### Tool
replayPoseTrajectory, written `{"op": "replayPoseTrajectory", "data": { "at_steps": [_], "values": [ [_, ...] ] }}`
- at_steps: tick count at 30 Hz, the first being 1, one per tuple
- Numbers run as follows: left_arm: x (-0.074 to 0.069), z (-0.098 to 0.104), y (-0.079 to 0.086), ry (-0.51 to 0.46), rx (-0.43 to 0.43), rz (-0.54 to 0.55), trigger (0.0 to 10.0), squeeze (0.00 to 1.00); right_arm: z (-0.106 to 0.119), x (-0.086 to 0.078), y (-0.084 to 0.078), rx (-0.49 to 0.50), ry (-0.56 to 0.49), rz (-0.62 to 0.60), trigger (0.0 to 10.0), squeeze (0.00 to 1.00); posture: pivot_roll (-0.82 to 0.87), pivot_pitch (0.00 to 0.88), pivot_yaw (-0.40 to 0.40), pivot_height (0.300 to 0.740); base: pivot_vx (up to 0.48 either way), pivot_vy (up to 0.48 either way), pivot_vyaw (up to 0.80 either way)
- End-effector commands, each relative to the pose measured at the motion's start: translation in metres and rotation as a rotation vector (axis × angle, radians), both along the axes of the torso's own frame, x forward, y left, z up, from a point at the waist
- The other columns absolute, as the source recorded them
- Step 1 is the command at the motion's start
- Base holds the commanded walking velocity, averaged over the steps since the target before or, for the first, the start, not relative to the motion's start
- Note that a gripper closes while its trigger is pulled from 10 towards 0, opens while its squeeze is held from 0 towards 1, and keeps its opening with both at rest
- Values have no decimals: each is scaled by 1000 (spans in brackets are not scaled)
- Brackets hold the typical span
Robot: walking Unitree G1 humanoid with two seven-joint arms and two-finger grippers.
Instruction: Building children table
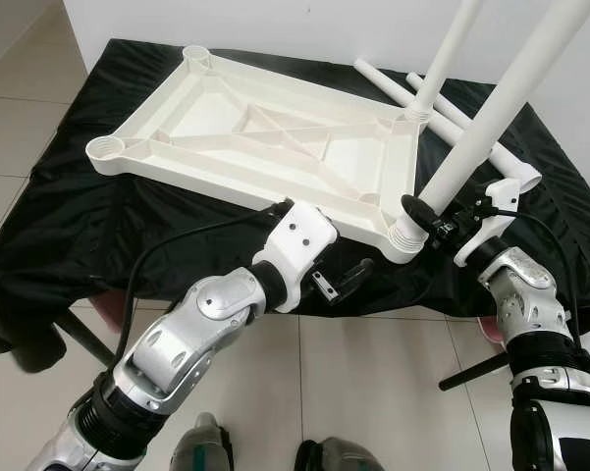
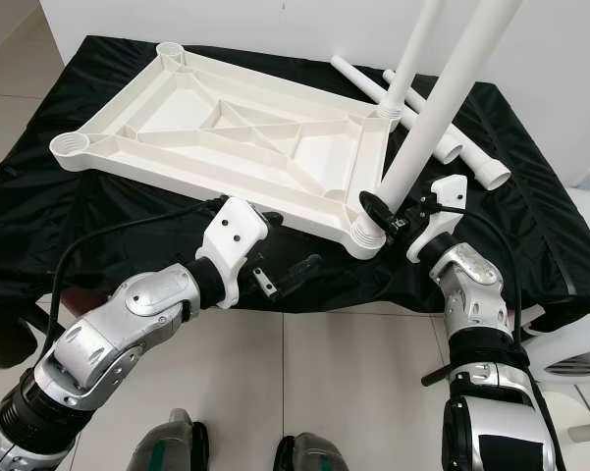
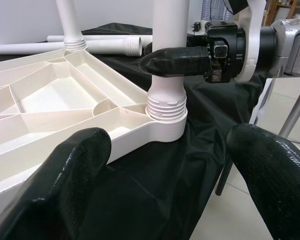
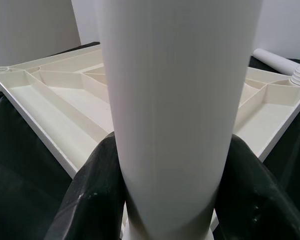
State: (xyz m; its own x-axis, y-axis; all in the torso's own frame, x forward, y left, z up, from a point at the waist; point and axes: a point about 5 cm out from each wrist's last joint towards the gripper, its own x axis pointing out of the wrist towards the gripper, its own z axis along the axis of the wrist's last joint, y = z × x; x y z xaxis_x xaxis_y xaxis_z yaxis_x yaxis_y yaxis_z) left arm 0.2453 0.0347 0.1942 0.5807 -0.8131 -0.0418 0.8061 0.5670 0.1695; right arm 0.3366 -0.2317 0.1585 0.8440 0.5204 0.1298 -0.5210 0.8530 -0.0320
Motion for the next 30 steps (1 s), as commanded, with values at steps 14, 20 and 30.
{"op": "replayPoseTrajectory", "data": {
  "at_steps": [14,20,30],
  "values": [
    [-7,0,-3,12,7,-97,10000,0,1,-5,17,113,-30,-184,10000,0,63,67,-91,740,0,0,0],
    [-8,0,-3,12,8,-100,10000,0,1,-5,26,118,-38,-226,10000,0,64,63,-91,740,0,0,0],
    [-8,-1,-4,12,11,-105,10000,0,2,-6,56,158,-21,-343,10000,0,70,53,-93,740,0,0,0]
  ]
}}
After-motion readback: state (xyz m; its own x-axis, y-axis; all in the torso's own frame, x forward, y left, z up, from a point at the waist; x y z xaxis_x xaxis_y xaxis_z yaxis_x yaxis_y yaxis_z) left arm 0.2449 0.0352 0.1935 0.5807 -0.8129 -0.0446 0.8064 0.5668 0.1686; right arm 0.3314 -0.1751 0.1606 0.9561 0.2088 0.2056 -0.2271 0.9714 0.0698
